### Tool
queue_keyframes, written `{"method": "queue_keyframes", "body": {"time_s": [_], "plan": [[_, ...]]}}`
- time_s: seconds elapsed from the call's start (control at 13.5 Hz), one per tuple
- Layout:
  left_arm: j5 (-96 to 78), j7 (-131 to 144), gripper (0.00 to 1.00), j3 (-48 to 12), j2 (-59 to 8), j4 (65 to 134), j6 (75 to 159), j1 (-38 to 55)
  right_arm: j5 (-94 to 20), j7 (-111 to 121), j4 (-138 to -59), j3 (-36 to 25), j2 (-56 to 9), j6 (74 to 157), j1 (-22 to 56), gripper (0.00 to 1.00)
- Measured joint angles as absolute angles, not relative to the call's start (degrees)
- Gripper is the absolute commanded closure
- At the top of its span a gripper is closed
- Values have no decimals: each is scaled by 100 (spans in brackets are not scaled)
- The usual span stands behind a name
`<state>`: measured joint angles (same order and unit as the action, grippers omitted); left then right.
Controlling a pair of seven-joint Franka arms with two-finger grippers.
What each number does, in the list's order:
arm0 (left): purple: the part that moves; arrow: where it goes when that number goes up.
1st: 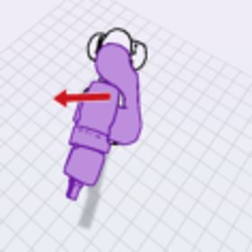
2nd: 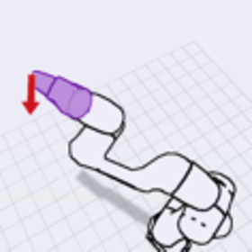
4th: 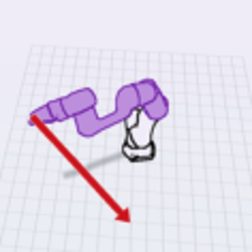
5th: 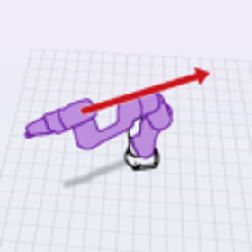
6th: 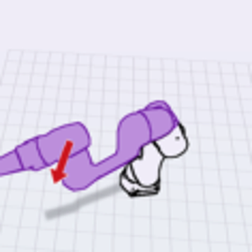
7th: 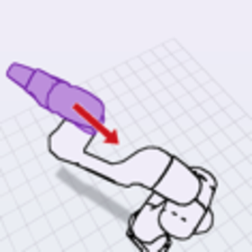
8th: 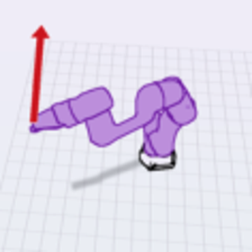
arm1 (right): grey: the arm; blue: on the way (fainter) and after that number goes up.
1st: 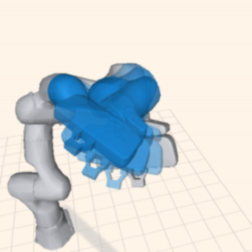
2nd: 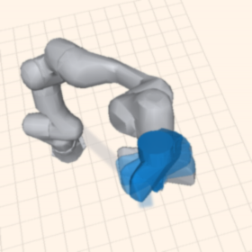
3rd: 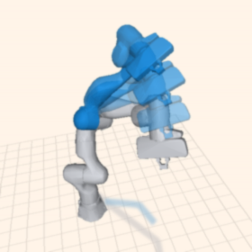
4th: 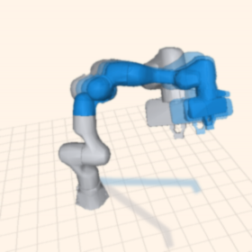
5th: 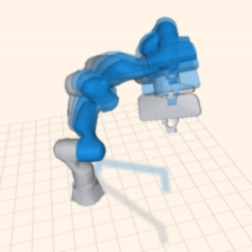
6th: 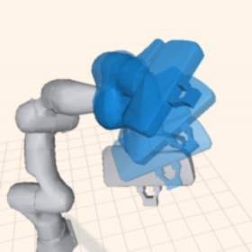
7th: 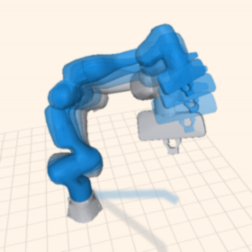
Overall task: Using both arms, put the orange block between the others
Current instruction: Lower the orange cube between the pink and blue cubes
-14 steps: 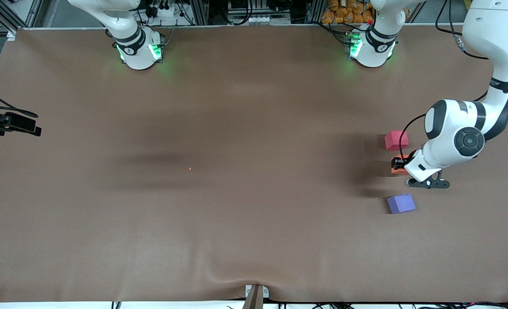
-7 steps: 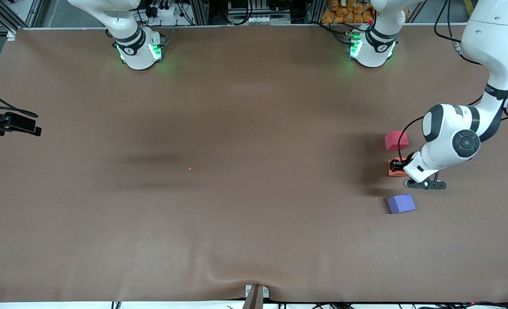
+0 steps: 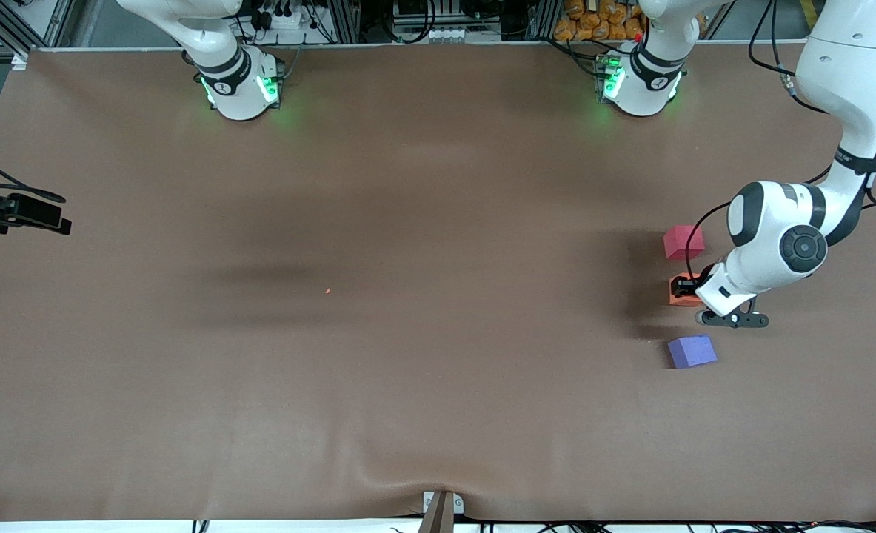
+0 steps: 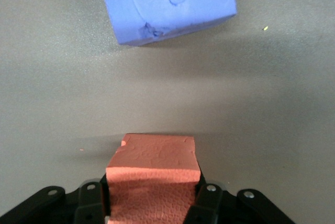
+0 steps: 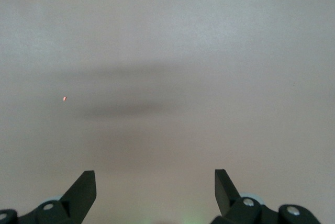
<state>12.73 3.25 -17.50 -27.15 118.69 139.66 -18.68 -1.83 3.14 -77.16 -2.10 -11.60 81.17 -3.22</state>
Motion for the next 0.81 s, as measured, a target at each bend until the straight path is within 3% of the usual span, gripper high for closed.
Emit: {"method": "queue_keyframes", "body": {"time_s": [0.22, 0.3, 0.37, 0.81], "plan": [[1273, 333, 100, -1751, -2721, 11833, 13976, -1868, -183, 314, -7709, -211, -1159, 8104, -322, 0], [1273, 333, 82, -1751, -2724, 11828, 13978, -1868, -183, 312, -7702, -215, -1151, 8087, -324, 0], [1273, 334, 1, -1750, -2728, 11821, 13982, -1867, -180, 312, -7687, -221, -1130, 8056, -326, 0], [1273, 336, 0, -1728, -2763, 11691, 13985, -1869, -101, 311, -7539, -276, -994, 7814, -337, 0]]}}
